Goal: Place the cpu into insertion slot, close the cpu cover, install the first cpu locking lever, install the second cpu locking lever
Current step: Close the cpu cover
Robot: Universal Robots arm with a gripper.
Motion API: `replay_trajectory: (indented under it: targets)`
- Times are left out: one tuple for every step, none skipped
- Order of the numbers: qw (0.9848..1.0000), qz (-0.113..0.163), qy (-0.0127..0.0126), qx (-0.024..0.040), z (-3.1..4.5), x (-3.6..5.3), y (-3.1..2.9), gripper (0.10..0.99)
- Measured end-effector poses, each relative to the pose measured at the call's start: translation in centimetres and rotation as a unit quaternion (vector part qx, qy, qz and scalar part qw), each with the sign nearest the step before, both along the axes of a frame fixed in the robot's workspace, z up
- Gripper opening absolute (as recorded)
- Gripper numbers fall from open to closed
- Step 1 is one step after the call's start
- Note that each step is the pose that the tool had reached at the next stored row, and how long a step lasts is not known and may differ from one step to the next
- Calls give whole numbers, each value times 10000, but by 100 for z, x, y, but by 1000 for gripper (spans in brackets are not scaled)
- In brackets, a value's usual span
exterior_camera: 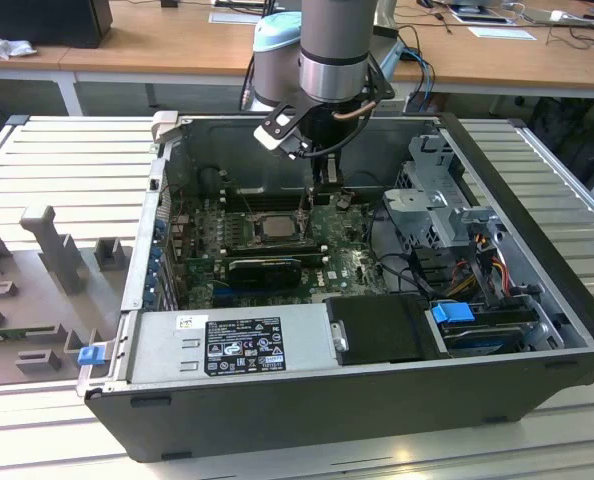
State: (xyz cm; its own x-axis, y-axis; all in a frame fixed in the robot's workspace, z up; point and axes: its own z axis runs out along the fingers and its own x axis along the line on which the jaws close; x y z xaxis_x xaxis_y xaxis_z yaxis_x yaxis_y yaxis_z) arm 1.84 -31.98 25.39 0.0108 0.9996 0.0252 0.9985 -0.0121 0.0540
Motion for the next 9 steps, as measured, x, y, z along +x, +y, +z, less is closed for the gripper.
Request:
replay_trajectory:
  targets:
    - [10000, 0, 0, 0, 0, -1, 0, 106]
    - [10000, 0, 0, 0, 0, -3, 0, 106]
    - [10000, 0, 0, 0, 0, -5, 0, 106]
    - [10000, 0, 0, 0, 0, -7, 0, 106]
    - [10000, 0, 0, 0, 0, -9, 0, 106]
    - [10000, 0, 0, 0, 0, -10, 0, 106]
    - [10000, 0, 0, 0, 0, -13, 0, 106]
    - [10000, 0, 0, 0, 0, -14, 0, 106]
    - [10000, 0, 0, 0, 0, -17, 0, 106]
